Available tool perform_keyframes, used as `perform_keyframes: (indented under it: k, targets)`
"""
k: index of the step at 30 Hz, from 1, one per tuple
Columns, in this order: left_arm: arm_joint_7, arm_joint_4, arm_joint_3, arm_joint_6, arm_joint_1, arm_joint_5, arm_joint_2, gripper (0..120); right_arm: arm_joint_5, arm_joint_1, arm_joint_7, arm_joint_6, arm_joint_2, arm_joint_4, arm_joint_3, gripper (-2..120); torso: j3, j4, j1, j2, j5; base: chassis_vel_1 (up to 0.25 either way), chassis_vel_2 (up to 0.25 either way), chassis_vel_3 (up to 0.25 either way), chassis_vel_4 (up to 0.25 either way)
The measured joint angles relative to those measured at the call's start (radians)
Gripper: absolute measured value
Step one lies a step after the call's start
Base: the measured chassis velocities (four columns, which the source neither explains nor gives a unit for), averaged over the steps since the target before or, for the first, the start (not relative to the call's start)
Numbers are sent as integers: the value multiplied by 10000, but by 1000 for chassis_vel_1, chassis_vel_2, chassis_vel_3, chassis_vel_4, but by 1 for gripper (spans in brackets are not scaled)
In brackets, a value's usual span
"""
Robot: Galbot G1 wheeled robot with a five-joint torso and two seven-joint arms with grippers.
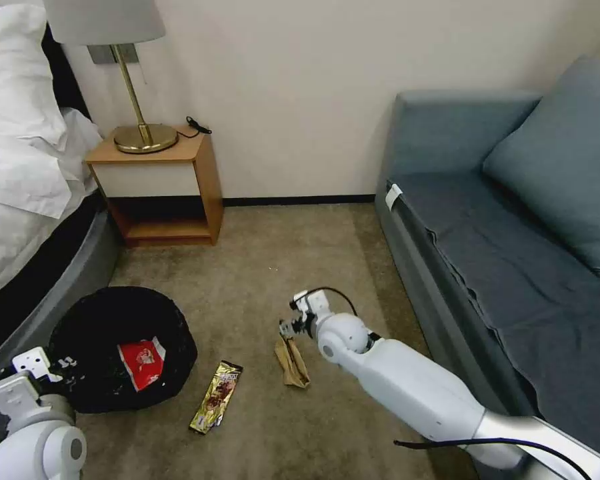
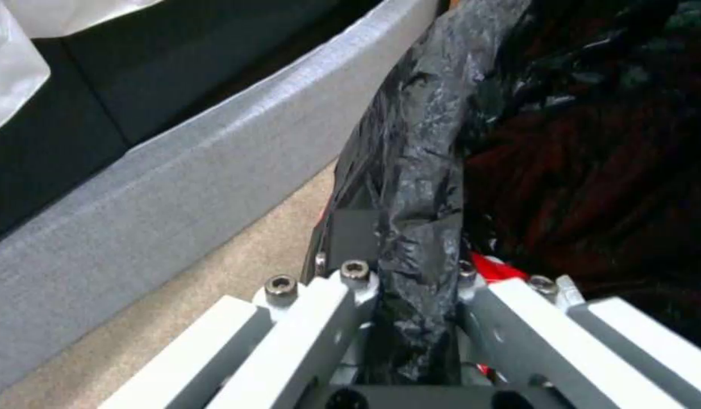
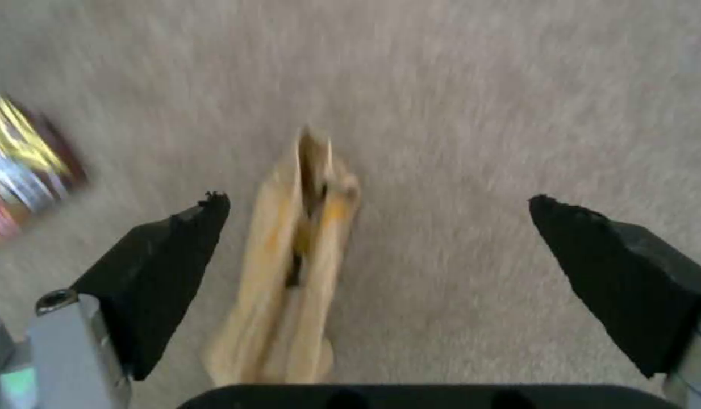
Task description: Pick up the trash bin, then pick up the garbage on the floor and place it into the trash bin.
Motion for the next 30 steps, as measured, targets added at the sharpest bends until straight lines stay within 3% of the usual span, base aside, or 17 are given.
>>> perform_keyframes:
  k: [16,30]
  targets:
    - [2,62,-98,-10,-3,23,24,3,-1584,140,-1512,1004,1146,-3346,-465,100,-1,-1,0,0,0,0,0,0,0]
    - [-2,48,-184,-120,103,73,22,3,-1897,41,-1675,1541,1552,-4102,-577,98,-1,0,-1,0,1,0,0,0,0]
